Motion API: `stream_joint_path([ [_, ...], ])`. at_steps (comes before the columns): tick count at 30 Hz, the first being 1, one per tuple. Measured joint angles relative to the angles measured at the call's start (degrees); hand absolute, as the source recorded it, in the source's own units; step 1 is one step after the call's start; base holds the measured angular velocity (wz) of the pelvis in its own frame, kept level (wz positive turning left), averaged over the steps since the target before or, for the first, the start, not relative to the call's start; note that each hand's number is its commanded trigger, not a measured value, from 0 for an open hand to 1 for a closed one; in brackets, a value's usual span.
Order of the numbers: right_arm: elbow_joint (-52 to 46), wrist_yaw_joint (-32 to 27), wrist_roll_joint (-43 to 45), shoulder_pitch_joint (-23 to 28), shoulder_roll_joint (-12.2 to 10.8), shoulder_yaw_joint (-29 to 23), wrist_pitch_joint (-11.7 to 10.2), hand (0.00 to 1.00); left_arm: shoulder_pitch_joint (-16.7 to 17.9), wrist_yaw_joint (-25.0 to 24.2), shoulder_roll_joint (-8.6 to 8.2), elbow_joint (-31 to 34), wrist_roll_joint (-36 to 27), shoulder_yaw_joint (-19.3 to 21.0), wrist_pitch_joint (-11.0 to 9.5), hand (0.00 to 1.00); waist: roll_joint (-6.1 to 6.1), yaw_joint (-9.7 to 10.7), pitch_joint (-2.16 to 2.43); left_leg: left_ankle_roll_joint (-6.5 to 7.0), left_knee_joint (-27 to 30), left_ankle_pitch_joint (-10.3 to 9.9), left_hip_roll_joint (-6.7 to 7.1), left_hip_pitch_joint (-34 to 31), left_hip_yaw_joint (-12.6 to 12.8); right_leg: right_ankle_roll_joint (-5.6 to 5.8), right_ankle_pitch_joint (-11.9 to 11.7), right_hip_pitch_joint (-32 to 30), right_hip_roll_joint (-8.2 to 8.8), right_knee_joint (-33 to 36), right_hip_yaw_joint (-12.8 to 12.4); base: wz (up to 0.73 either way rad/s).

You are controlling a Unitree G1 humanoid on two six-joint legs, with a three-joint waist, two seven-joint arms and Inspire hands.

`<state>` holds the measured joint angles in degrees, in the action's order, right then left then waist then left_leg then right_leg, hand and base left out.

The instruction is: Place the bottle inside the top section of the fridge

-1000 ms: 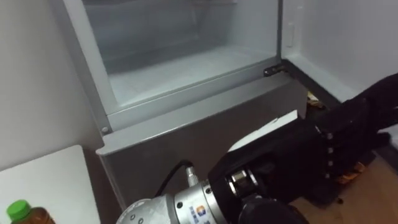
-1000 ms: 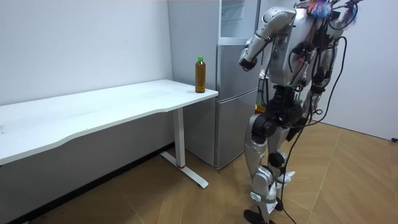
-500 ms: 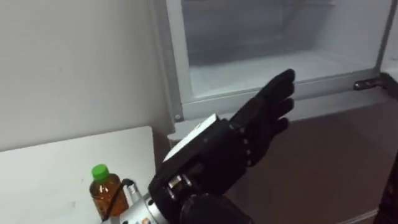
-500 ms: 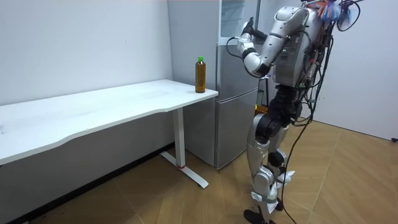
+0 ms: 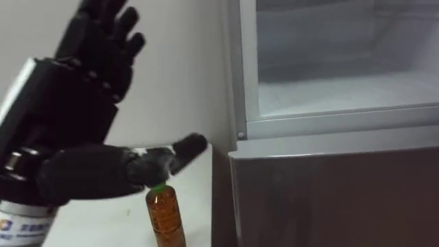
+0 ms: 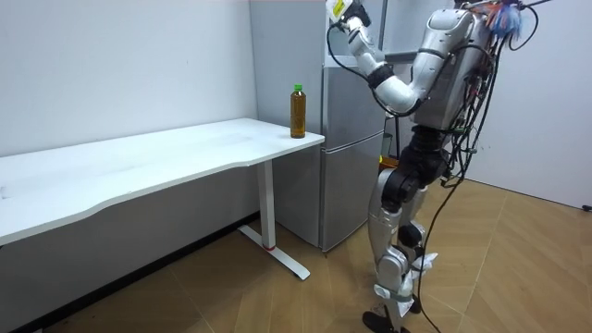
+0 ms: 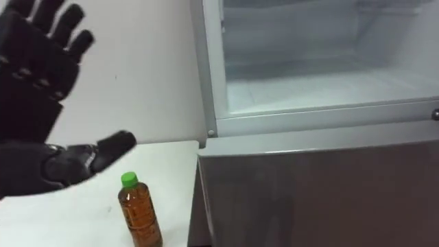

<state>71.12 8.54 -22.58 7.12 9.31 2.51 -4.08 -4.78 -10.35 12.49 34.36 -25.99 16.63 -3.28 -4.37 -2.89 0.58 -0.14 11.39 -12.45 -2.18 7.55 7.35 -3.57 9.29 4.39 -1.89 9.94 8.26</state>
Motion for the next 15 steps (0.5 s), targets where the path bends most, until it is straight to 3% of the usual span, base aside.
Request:
stream_joint_path([
  [4, -0.32, -2.15, -0.16, 1.01, -0.06, -0.50, -1.41, 0.00, 2.03, 5.97, -0.65, 0.00, 0.66, 4.82, -3.92, 0.00, -0.24, -1.76, -0.17, -0.07, -0.02, 0.04, -0.05, -0.17, -0.04, 0.07, 0.03, -0.10, 0.05, 0.01, 0.42, 0.04],
  [8, -1.72, -2.59, -0.12, 1.76, -0.22, -0.79, -2.38, 0.00, 5.56, 11.78, -1.57, 0.01, 2.64, 8.00, -6.32, 0.00, -0.34, -2.10, -0.21, -0.07, 0.03, 0.04, 0.02, -0.16, -1.14, -0.12, 0.19, 0.32, 0.31, 0.05, 1.36, 0.12],
  [12, -2.45, -4.09, -0.41, 2.88, -0.41, -2.64, -2.64, 0.00, 11.98, 19.13, -3.02, -1.43, 4.77, 10.69, -8.28, 0.00, -0.28, -2.17, -0.25, -0.04, 0.01, 0.06, 0.83, 0.19, -2.90, -0.17, 1.16, 0.72, 1.05, 1.17, 2.81, 0.18],
  [15, -3.25, -4.86, -0.39, 4.13, -0.59, -4.13, -2.61, 0.00, 18.20, 22.84, -3.02, -5.91, 5.65, 11.62, -8.71, 0.00, -0.31, -2.79, -0.30, -0.03, 0.03, 0.06, 0.97, -0.04, -3.41, -0.05, 1.29, 0.72, 1.13, 0.95, 3.15, 0.11],
])
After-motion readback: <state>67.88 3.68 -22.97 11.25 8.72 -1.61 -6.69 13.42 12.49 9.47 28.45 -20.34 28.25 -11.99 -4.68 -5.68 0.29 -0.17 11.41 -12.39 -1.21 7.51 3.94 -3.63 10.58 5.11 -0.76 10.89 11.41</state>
